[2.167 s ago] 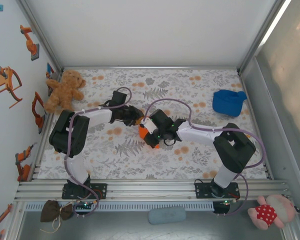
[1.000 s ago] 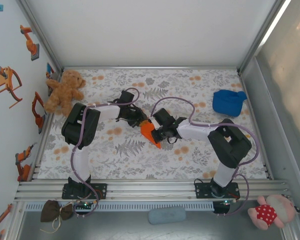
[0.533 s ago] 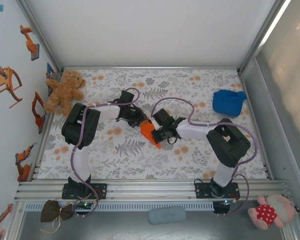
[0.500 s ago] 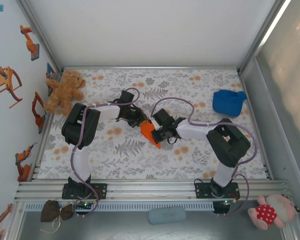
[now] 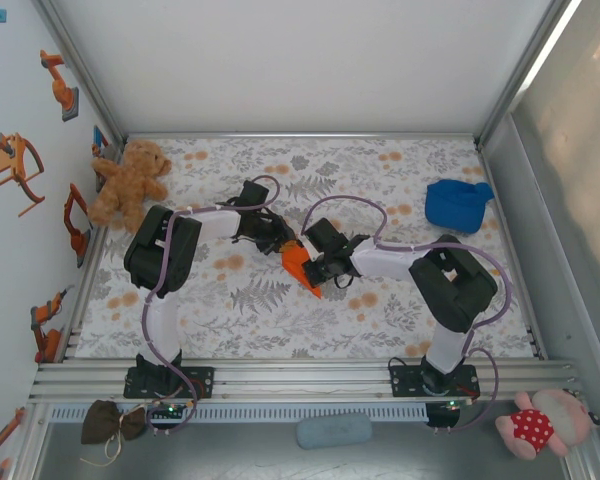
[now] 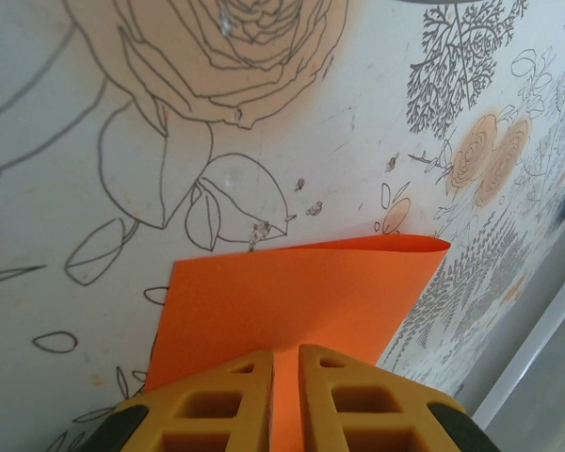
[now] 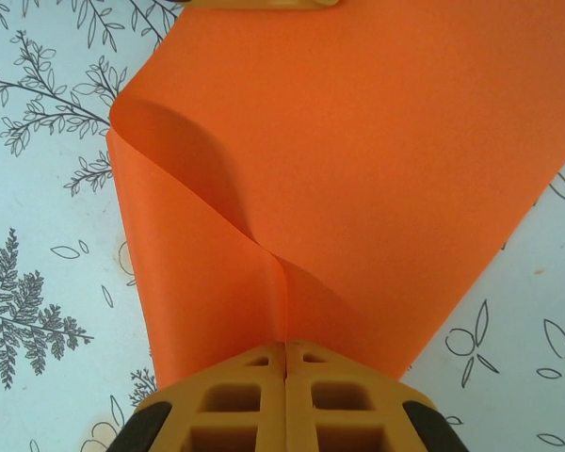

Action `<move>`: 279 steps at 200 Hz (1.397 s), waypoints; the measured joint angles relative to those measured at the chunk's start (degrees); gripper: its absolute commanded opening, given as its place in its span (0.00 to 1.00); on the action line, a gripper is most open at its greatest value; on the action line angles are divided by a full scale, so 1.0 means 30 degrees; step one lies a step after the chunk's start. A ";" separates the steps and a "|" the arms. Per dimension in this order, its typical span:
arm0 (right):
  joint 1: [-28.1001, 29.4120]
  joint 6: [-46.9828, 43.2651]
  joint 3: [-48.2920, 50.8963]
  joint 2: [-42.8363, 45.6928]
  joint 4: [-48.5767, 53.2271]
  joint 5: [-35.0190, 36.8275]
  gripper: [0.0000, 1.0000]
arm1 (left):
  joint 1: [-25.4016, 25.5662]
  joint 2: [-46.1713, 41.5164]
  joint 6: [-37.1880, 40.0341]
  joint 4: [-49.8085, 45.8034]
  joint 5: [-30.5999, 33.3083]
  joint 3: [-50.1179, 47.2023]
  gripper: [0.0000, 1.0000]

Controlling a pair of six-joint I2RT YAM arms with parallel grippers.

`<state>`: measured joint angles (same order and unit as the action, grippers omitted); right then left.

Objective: Fold a paper plane with a square sheet of paper (pick it up from the middle)
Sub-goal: Third fold the triangle at the center of the table.

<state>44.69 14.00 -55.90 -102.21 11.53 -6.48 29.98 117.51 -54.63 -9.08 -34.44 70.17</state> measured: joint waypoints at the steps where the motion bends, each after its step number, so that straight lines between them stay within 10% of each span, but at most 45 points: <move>1: 0.0000 0.0000 0.0000 0.0000 0.0000 0.0000 0.00 | 0.0000 0.0000 0.0000 0.0007 0.0000 0.0000 0.16; 279: -0.0022 -0.0007 -0.0444 -0.0415 0.0044 -0.0291 0.00 | 0.0903 -0.4874 -0.1406 -0.0080 0.2178 -0.4335 0.15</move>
<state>44.62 13.98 -57.23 -103.46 11.66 -7.35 32.69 102.89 -58.85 -9.32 -27.90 57.17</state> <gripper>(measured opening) 0.049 0.163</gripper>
